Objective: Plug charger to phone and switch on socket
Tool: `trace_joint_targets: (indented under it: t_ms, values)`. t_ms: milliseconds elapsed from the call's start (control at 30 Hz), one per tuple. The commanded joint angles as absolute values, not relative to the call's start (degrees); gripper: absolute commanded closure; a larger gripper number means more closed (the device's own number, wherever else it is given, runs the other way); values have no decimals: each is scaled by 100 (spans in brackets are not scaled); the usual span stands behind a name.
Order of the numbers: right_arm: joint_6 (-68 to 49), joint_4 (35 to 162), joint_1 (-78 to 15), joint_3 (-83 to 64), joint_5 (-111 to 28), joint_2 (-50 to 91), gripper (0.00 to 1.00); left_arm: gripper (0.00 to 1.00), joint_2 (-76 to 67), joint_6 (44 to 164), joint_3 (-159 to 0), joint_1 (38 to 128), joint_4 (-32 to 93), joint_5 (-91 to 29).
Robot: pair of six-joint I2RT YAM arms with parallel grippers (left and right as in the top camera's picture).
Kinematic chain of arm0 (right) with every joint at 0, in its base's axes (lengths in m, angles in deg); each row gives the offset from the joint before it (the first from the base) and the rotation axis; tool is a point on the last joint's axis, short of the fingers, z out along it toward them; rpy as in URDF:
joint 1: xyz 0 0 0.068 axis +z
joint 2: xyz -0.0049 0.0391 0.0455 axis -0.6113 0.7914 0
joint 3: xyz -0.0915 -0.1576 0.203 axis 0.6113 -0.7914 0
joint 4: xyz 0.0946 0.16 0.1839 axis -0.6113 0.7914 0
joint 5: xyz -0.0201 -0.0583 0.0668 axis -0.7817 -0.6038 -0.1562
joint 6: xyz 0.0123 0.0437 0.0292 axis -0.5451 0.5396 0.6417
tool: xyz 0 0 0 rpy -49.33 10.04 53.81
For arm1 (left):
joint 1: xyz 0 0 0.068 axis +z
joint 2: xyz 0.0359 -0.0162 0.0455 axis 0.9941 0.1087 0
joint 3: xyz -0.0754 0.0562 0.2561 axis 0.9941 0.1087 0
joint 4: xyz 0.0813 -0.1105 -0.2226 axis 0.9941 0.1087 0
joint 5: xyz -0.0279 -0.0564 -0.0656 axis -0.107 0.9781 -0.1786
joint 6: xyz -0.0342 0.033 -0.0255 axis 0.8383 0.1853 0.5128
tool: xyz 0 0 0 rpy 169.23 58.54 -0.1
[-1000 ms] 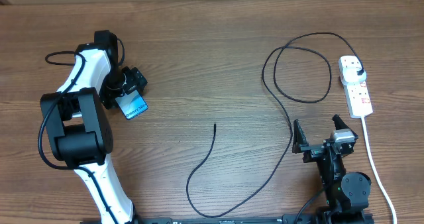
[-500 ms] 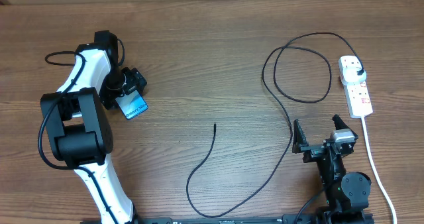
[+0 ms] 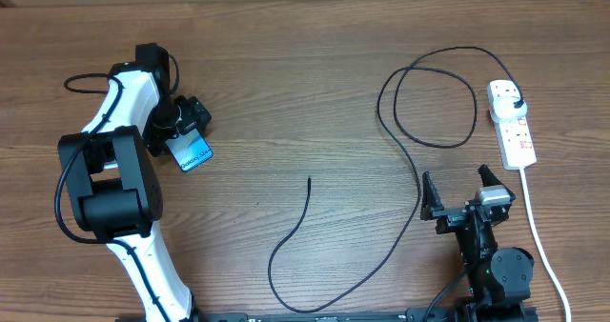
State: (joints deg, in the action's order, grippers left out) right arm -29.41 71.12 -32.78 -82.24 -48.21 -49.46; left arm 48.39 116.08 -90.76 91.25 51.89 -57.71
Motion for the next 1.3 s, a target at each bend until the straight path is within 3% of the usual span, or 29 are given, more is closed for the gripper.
trace_joint_targets:
  t_ms: [0,600,900,1267]
  values:
    - [-2947,7079,-3254,-8285,-4838,-5009,0,0,4939,11687,-8980,9232,5209,-5775]
    - [-2947,7077,-3254,-8285,-4838,-5009,0,1,4939,11689,-8980,9245,5174,-5768]
    - [-2947,7079,-3256,-8285,-4838,-5009,0,9,4939,11687,-8980,9236,5161,-5768]
    - [-2947,7079,-3254,-8285,-4838,-5009,0,10,4939,11687,-8980,9236,5161,-5768]
